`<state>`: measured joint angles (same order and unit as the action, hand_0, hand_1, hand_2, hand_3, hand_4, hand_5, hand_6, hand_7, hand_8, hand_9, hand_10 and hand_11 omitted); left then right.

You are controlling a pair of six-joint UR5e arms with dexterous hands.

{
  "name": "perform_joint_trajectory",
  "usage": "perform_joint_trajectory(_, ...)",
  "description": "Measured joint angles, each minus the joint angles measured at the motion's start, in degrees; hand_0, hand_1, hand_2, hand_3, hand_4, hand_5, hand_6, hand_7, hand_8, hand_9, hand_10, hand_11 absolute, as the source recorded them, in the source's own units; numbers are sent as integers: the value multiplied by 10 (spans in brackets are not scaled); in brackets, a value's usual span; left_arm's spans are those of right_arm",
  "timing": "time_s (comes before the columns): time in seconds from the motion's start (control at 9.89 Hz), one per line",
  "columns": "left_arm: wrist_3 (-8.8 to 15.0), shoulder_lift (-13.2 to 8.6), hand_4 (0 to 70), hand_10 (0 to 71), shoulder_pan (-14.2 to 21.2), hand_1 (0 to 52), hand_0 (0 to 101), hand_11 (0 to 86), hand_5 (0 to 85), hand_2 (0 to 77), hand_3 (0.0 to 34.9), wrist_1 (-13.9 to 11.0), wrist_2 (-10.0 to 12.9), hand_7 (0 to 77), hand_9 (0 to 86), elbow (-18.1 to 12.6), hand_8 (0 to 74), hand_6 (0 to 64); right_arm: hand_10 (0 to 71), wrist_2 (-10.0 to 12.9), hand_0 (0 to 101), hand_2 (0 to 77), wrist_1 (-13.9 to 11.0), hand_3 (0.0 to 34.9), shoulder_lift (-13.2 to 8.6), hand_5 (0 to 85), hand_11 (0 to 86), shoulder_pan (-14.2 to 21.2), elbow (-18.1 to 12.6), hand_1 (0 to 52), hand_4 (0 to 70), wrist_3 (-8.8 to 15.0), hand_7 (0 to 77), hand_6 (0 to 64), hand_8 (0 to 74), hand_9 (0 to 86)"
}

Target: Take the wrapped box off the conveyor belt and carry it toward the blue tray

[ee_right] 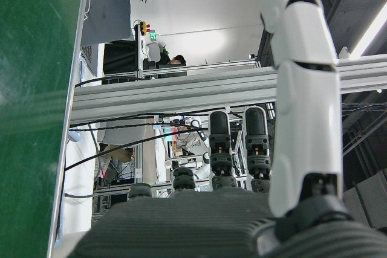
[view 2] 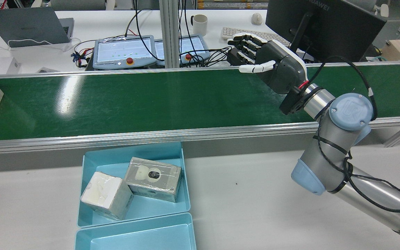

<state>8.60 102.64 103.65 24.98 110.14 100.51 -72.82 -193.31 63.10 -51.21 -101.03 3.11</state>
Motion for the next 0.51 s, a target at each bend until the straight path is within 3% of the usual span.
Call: perform_joint_trajectory(0.51, 0, 0, 0, 5, 0, 0, 0, 0, 11, 5, 0, 0, 0, 0, 0, 0, 5, 0, 0, 1, 490, 180, -1, 146, 0, 316, 16, 1, -10, 164, 158, 1, 267, 65, 22, 76)
